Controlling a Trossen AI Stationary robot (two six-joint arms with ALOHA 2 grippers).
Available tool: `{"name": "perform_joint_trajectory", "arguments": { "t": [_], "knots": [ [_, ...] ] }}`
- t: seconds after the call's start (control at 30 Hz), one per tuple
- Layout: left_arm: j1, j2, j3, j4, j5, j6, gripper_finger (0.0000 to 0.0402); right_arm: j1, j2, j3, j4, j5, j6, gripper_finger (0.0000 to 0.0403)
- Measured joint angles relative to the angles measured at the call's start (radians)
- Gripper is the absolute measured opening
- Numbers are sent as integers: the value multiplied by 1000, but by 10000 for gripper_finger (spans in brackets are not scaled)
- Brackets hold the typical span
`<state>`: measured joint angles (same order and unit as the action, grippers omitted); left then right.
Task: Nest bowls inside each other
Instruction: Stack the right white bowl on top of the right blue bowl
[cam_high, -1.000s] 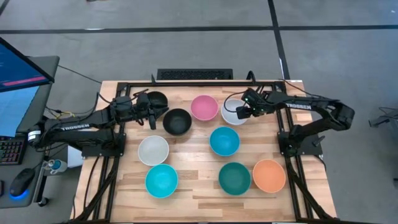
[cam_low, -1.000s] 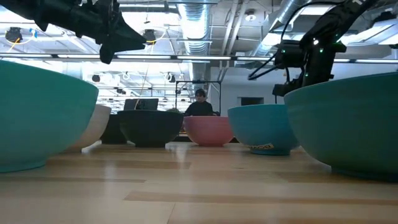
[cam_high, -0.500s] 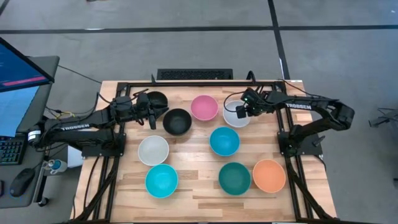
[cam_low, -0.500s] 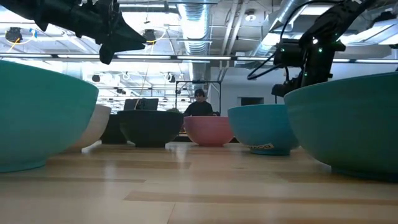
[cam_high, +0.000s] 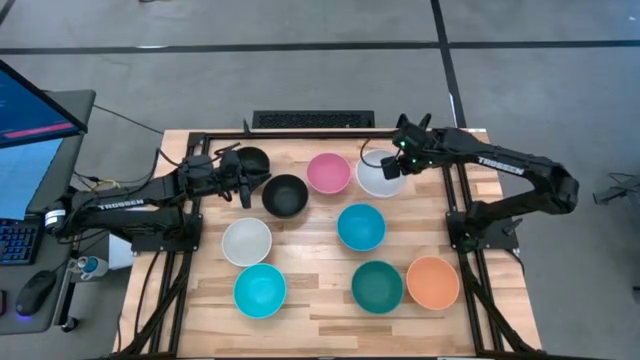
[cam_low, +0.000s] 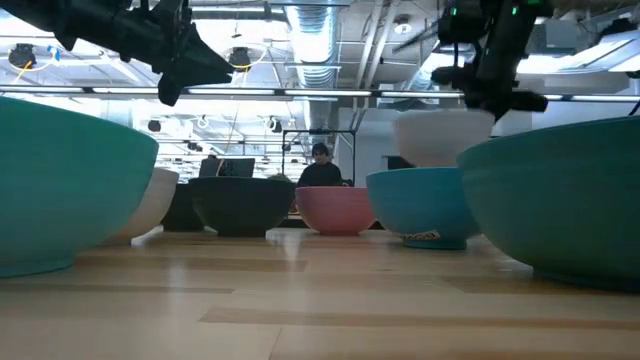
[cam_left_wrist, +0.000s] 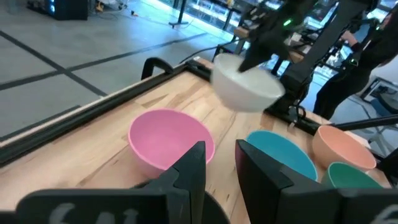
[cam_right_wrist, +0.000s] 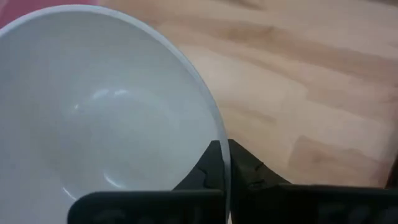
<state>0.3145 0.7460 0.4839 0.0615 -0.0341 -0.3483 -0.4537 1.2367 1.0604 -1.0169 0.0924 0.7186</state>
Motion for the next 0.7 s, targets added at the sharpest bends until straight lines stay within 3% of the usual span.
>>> {"name": "perform_joint_trajectory", "arguments": {
  "t": [0.2, 0.33, 0.57, 0.7],
  "knots": [
    [0, 0, 0, -27, -4, -4, 77, 196, -21, 22, 22, -4, 167, 17],
    [0, 0, 0, -25, -6, 0, 77, 314, 19, 22, 33, 49, 264, 10],
    [0, 0, 0, -24, -6, 2, 77, 415, 127, 21, 50, 64, 354, 24],
    [0, 0, 0, -24, 4, 4, 77, 451, 184, 21, 89, 49, 371, 13]
  ]
}}
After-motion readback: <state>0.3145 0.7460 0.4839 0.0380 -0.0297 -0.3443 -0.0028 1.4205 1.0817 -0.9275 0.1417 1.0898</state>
